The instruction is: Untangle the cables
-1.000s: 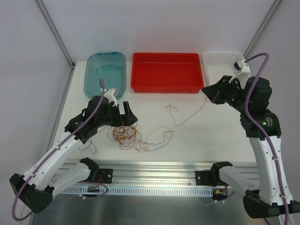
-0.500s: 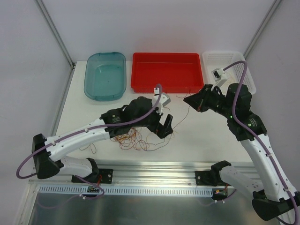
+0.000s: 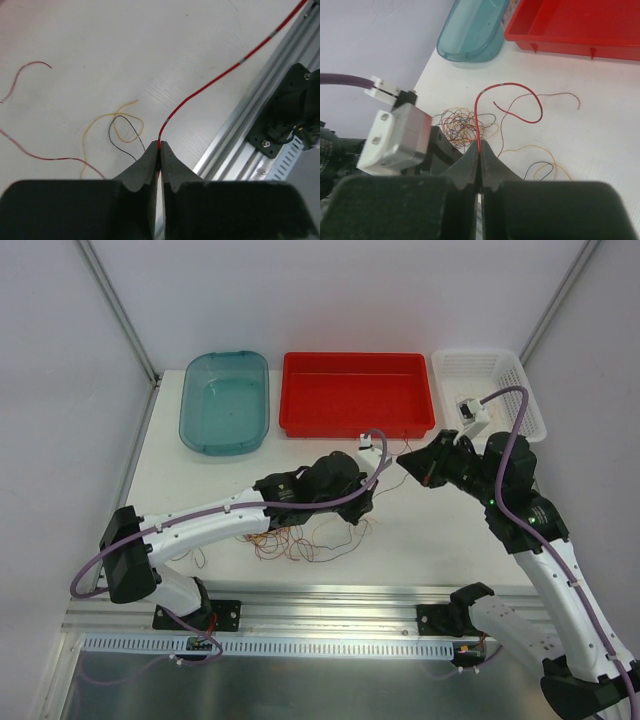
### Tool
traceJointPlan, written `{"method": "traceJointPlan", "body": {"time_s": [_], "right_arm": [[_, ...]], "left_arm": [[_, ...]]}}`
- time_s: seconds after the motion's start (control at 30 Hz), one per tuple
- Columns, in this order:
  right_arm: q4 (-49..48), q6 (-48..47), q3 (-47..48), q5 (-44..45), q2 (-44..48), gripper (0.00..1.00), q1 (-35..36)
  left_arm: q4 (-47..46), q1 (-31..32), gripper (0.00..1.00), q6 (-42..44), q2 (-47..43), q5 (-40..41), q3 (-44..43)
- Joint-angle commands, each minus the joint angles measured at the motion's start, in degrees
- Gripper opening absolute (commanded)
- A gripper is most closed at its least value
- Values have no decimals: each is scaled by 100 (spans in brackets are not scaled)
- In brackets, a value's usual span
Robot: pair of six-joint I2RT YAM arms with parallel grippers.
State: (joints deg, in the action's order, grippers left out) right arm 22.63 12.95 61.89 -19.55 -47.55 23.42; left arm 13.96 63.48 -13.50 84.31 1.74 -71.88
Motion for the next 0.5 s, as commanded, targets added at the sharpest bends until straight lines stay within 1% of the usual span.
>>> {"method": "traceJointPlan", "body": {"time_s": [0.0, 0.07, 0.1, 0.13, 0.17, 0.2, 0.27, 0.3, 0.33, 0.37, 0.4, 0.47], "right_arm": [[12, -143, -115, 433, 202, 2, 22], [110, -231, -334, 592, 377, 2, 31], [136, -249, -396, 697, 430, 8, 22], [206, -293, -475, 724, 492, 16, 22], [233, -328, -606, 742, 544, 27, 22], [276, -354, -695, 821, 684, 48, 31], [452, -512, -827, 874, 834, 65, 14], [522, -591, -975, 865, 1035, 74, 31], [697, -661, -1046, 848, 1142, 79, 31], [777, -845, -1152, 813, 1291, 87, 31], [873, -934, -1335, 778, 1553, 92, 31], [1172, -1162, -1530, 769, 1862, 98, 31]], "left_arm": [[-253, 68, 0, 75, -143, 519, -256], [-279, 59, 0, 101, -301, 817, -283], [-297, 59, 0, 128, -336, 915, -335], [-288, 50, 0, 171, -406, 1003, -379], [-288, 33, 0, 268, -442, 1178, -423], [-279, -37, 0, 312, -468, 1249, -528], [-262, -178, 0, 418, -582, 1311, -608], [-270, -413, 0, 418, -635, 1320, -687], [-262, -538, 0, 409, -731, 1329, -722], [-262, -678, 0, 392, -767, 1347, -757], [-244, -932, 0, 392, -837, 1355, -827], [-235, -1206, 0, 400, -873, 1347, -950]]}}
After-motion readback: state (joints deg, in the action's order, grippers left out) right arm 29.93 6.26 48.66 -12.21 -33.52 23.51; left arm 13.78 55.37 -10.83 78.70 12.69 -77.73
